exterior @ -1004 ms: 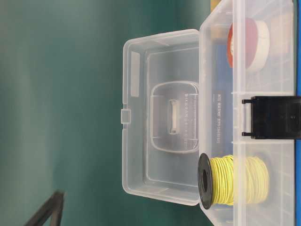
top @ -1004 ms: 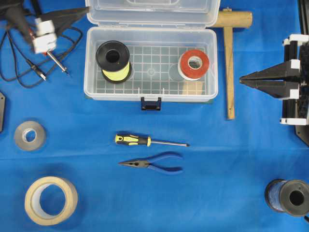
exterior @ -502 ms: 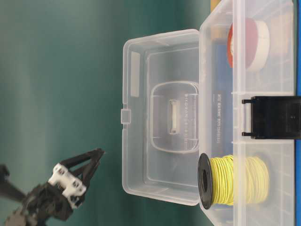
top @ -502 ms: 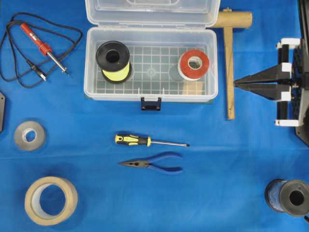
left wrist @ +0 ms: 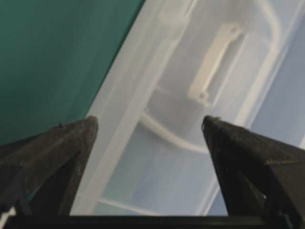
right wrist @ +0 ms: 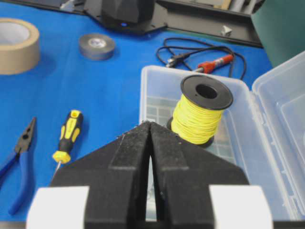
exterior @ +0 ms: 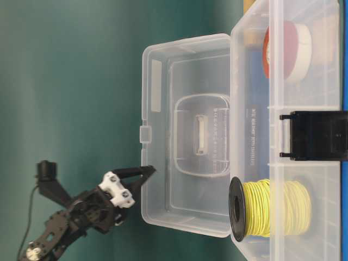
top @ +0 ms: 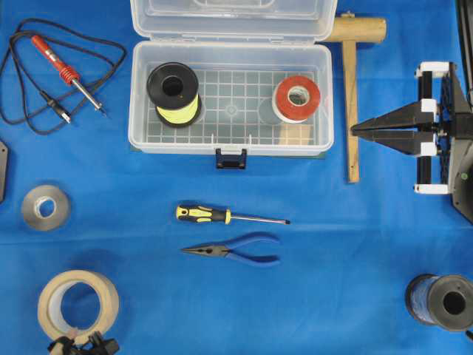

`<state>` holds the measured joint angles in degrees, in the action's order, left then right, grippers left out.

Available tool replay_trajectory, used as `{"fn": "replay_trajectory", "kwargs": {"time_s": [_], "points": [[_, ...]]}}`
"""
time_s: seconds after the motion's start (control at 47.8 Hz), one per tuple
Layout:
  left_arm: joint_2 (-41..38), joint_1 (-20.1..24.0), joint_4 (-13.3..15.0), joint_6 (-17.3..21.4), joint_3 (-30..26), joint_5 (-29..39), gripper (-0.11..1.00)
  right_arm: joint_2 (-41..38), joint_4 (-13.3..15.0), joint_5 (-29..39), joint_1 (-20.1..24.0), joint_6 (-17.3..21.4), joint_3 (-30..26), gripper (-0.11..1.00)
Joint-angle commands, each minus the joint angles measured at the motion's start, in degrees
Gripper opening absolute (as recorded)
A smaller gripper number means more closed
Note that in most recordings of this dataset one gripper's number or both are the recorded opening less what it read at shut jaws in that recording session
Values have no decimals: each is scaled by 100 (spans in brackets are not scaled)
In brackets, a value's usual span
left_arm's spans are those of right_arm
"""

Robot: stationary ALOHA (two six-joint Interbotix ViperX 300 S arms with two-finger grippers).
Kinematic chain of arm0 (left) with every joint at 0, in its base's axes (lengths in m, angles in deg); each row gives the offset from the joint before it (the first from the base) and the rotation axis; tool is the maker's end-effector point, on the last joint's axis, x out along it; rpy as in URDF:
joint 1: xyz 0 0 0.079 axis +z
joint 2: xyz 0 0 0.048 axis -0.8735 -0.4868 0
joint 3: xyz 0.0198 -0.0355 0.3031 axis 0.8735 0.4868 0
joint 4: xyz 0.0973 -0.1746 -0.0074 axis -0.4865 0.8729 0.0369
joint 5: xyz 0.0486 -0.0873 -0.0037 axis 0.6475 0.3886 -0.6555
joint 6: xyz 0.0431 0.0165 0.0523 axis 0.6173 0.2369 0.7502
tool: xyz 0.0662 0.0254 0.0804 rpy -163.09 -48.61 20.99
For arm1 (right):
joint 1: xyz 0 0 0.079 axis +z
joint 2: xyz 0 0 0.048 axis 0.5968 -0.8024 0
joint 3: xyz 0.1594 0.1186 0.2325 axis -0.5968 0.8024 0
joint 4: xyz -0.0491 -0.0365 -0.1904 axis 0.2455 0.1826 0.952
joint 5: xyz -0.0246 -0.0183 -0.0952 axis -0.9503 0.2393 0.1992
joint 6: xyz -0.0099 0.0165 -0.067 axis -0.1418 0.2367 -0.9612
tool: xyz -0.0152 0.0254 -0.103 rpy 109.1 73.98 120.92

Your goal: Close the tool box with the left arm.

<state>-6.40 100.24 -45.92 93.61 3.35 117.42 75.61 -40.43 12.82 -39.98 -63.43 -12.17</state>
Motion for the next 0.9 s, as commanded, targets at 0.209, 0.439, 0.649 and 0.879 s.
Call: {"fn": "replay_trajectory", "kwargs": {"time_s": [0.209,0.439,0.649,0.879], "points": [[141,-176,-18,-18,97,53,89,-26,0,-26,-149,-9,-53,0],[246,-475,-18,-18,62,316,89,-53,0,-26,-229,-9,-53,0],[492,-686,-18,-18,62,431,89,-114,0,-26,-246,-18,-53,0],[747,-949,-9,-35,97,914,89,-132,0,-26,-255,-18,-53,0]]}}
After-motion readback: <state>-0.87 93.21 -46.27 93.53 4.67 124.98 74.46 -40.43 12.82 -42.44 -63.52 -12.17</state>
